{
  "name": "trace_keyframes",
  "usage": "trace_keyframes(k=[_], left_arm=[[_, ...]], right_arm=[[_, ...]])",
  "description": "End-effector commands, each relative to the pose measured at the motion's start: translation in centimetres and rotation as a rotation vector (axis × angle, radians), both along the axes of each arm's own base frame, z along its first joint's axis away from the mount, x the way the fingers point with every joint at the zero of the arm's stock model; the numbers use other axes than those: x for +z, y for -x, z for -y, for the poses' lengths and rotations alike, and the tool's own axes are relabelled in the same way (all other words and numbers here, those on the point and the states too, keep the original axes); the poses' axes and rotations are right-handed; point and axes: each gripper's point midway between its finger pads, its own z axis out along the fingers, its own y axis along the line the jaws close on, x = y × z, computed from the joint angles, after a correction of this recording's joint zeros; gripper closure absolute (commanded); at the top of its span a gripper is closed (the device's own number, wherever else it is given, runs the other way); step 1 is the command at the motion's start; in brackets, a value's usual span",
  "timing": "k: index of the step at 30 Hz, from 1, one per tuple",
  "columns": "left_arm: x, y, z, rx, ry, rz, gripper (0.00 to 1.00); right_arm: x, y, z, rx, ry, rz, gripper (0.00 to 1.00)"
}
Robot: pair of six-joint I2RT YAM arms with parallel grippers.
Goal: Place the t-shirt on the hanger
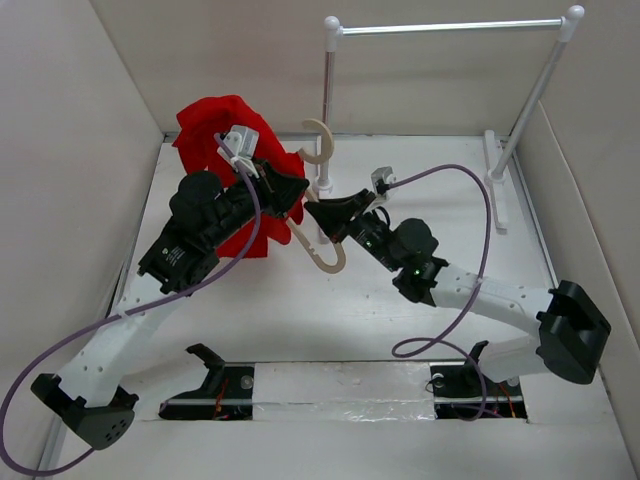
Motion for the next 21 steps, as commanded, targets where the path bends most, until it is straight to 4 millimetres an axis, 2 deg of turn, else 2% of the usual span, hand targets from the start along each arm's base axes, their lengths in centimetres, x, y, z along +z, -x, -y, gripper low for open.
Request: trace_keyframes(k=[1, 2, 3, 6, 7, 9, 12, 13, 15, 16, 19, 21], left_arm=[[2.6, 3.2, 1.3, -0.157, 0.033, 0.051, 1.0], [2.7, 3.2, 1.1, -0.151, 0.032, 0.055, 1.0], [2.7, 3.1, 0.9, -0.137, 0.035, 0.057, 0.89], [4.3, 3.4, 0.3, -0.118, 0.057, 0.104, 0.68], [4.9, 3.3, 0.0, -0.101, 0.061, 0.117, 0.57], [6.8, 3.4, -0.7, -0.068, 0.084, 0.155, 0.45], [9.5, 3.4, -2.8, 0.03, 0.162, 0.208, 0.41], [10.0, 3.2, -3.4, 0.067, 0.193, 0.205, 0.41], [10.7, 3.2, -4.7, 0.127, 0.229, 0.208, 0.4], [10.6, 2.4, -5.5, 0.19, 0.259, 0.182, 0.39], [9.5, 1.1, -5.1, 0.22, 0.288, 0.134, 0.36], [9.7, 0.3, -3.9, 0.199, 0.329, 0.124, 0.36]], right_arm=[[7.9, 1.2, 3.3, -0.057, -0.322, 0.144, 1.0], [9.1, 1.4, 4.8, -0.089, -0.376, 0.157, 1.0], [8.7, 1.5, 5.4, -0.104, -0.383, 0.154, 1.0], [9.8, 2.5, 7.5, -0.142, -0.425, 0.172, 1.0], [9.4, 2.5, 7.6, -0.143, -0.415, 0.166, 1.0], [8.9, 2.6, 7.6, -0.139, -0.403, 0.153, 1.0], [8.5, 3.4, 8.7, -0.134, -0.425, 0.152, 1.0], [9.6, 4.5, 9.7, -0.124, -0.451, 0.167, 1.0], [9.1, 4.6, 9.9, -0.131, -0.409, 0.154, 1.0], [9.3, 4.5, 9.9, -0.142, -0.394, 0.162, 1.0], [8.9, 4.2, 10.0, -0.164, -0.386, 0.172, 1.0], [8.7, 4.2, 9.4, -0.156, -0.368, 0.168, 1.0]])
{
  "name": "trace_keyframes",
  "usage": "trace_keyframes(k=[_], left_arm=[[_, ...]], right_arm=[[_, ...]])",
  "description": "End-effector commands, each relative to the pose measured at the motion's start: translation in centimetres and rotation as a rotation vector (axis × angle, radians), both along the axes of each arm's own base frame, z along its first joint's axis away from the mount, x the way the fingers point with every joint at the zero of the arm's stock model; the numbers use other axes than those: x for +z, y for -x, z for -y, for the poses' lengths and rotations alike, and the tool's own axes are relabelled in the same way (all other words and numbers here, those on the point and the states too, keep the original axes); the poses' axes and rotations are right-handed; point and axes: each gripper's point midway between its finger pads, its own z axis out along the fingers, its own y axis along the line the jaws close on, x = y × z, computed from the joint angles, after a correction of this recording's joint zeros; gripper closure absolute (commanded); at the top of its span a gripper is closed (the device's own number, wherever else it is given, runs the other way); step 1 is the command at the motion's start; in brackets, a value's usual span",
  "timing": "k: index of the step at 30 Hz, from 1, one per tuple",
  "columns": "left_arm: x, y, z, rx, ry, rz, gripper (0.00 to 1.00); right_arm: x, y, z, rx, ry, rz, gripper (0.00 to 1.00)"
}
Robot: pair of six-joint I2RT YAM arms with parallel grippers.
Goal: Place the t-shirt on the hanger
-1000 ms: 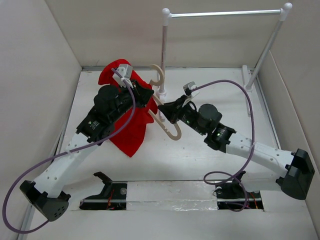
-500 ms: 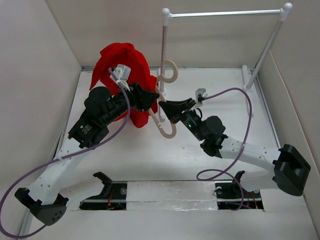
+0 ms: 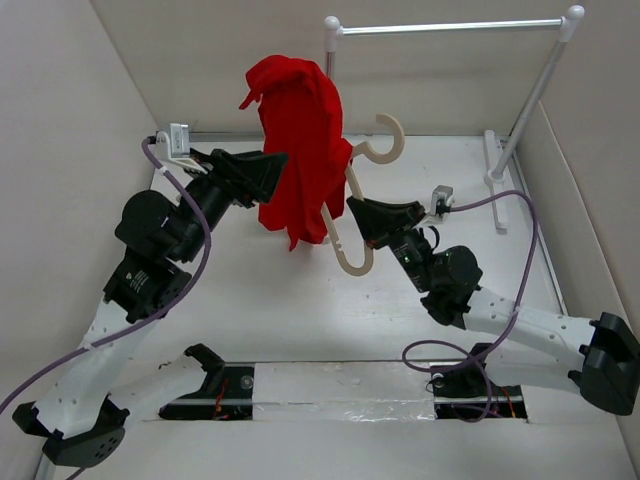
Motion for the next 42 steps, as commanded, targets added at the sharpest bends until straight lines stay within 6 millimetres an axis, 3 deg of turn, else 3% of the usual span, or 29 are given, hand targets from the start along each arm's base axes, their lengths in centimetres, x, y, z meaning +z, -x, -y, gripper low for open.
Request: trace_keyframes(k=[1, 4, 7, 10, 14, 19, 33, 36, 38, 42], left_arm=[[1.6, -1.4, 1.2, -0.007, 0.118, 0.008, 0.35], [1.0, -2.3, 3.6, -0.087, 0.131, -0.002, 0.35], [0.6, -3.0, 4.6, -0.106, 0.131, -0.015, 0.36], [-1.1, -4.4, 5.6, -0.101, 0.115, -0.051, 0.41], [-2.6, -5.6, 5.0, -0.039, 0.13, -0.083, 0.49], [-3.9, -6.7, 5.9, -0.037, 0.107, -0.106, 0.42], [-6.7, -8.2, 6.3, -0.007, 0.16, -0.139, 0.44], [-6.5, -8.4, 5.8, 0.021, 0.183, -0.133, 0.48], [-6.4, -8.4, 5.7, 0.024, 0.2, -0.128, 0.45], [-6.3, -8.7, 5.3, 0.049, 0.208, -0.119, 0.42]], right_arm=[[4.4, 1.1, 1.5, -0.025, -0.118, 0.097, 1.0], [4.3, 1.2, 1.1, -0.03, -0.11, 0.092, 1.0], [4.1, 1.0, 0.6, -0.026, -0.089, 0.081, 1.0], [4.2, 1.1, 0.7, -0.021, -0.093, 0.077, 1.0], [4.3, 1.0, 0.6, -0.023, -0.093, 0.076, 1.0], [4.4, 1.1, -0.7, 0.01, -0.071, 0.078, 1.0], [3.6, 1.2, -2.6, 0.028, -0.011, 0.071, 1.0], [4.2, 1.3, -3.9, 0.049, 0.026, 0.09, 1.0], [3.5, 1.7, -5.6, 0.076, 0.07, 0.091, 1.0], [3.1, 2.5, -7.0, 0.074, 0.099, 0.096, 1.0]])
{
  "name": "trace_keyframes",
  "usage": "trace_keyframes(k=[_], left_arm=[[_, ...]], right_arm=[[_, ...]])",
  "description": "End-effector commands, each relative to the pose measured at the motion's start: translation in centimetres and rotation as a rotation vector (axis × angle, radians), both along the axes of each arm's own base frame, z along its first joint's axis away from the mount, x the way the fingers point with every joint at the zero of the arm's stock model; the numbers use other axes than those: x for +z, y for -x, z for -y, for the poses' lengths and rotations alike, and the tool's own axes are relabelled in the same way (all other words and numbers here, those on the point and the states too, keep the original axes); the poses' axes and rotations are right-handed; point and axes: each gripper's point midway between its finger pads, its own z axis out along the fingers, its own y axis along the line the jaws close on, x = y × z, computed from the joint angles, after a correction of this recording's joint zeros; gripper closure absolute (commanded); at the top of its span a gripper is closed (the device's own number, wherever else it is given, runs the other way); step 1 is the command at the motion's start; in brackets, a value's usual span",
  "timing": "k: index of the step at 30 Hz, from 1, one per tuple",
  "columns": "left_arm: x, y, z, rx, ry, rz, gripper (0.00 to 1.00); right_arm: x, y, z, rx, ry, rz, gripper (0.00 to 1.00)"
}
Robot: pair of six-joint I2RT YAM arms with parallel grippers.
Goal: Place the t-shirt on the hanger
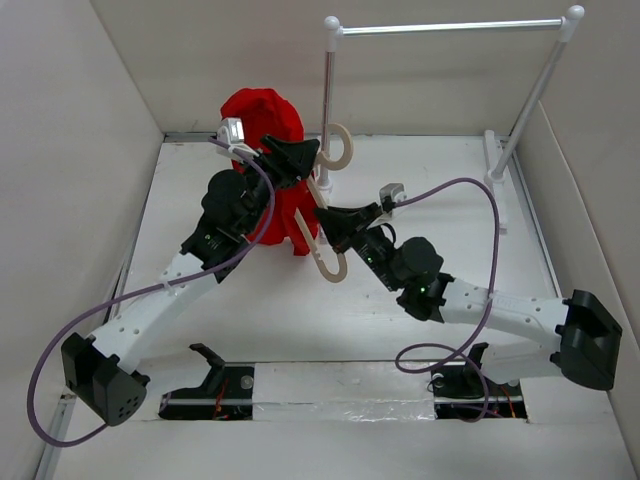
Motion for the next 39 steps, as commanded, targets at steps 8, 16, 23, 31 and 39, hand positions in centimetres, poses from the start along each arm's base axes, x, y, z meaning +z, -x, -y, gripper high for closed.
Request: trace_keyframes(k=[8, 16, 23, 31, 39], left_arm=[[0.1, 1.1, -0.7, 0.012, 0.01, 0.041, 0.94], [1.1, 3.1, -2.9, 0.042, 0.042, 0.07, 1.0], [2.8, 5.4, -4.0, -0.006, 0.071, 0.106, 1.0], [3.1, 6.7, -3.6, -0.083, 0.097, 0.115, 1.0], [3.7, 7.9, -3.6, -0.124, 0.113, 0.12, 1.0]], right_arm=[[6.2, 3.4, -2.1, 0.074, -0.086, 0.146, 1.0], [4.5, 3.8, -1.7, 0.098, -0.04, 0.084, 0.68], [2.4, 5.1, 1.5, 0.104, 0.045, 0.045, 0.28], [-4.2, 2.5, 2.3, 0.101, 0.168, -0.025, 1.0], [-11.6, 1.3, -2.5, 0.25, 0.456, -0.019, 0.4]])
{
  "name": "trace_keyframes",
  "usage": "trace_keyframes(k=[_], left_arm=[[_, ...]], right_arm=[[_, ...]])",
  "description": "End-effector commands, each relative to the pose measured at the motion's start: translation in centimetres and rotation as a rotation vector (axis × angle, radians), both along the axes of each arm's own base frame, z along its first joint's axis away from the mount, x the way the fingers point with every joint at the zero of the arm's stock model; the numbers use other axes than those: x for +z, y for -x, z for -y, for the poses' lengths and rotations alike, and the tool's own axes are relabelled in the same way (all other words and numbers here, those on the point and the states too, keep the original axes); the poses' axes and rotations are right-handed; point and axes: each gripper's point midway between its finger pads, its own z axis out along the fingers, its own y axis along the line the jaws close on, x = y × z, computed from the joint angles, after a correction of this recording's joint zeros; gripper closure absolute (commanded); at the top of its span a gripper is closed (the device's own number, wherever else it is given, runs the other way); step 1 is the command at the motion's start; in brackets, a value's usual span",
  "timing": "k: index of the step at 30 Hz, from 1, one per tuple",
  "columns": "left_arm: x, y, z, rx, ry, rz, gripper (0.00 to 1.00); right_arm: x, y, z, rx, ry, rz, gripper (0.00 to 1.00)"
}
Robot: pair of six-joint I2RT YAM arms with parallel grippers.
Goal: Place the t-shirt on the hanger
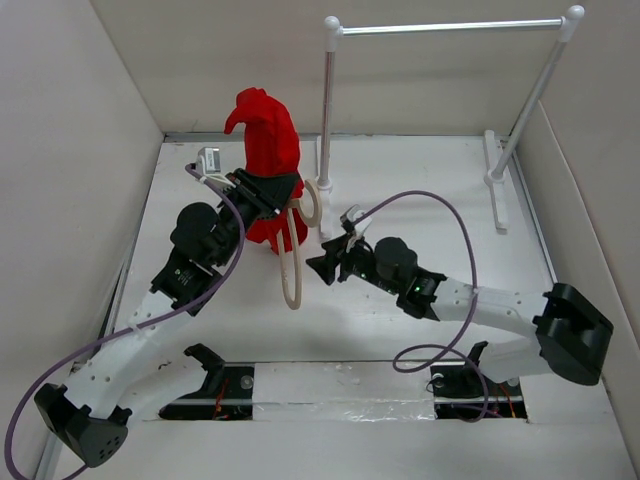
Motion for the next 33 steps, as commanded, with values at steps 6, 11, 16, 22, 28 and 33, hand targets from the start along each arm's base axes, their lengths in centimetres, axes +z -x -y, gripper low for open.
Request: trace_keyframes(k=[6, 11, 16, 22, 28, 33], left_arm=[[4.6, 2.5, -0.3, -0.07, 0.087, 0.136, 1.0], [4.6, 2.7, -0.4, -0.07, 0.093, 0.128, 1.0], [4.7, 2.5, -0.3, -0.074, 0.09, 0.125, 1.0], [4.9, 2.4, -0.5, -0.061, 0.093, 0.127, 1.0], [6.8, 1.9, -1.0, -0.022, 0.135, 0.169, 1.0], [8.7, 0.3, -1.1, 0.025, 0.224, 0.215, 1.0]], right_arm=[[0.4, -1.7, -3.1, 0.048, 0.046, 0.11, 0.27], [2.5, -3.1, -3.4, -0.012, -0.032, 0.176, 0.27], [2.7, -3.9, -4.2, -0.024, -0.054, 0.2, 0.36], [3.4, -3.6, -4.6, -0.005, -0.1, 0.201, 0.78], [1.7, -2.5, -4.2, 0.015, -0.095, 0.142, 1.0], [-1.3, 1.1, -3.5, 0.068, -0.079, 0.05, 1.0]])
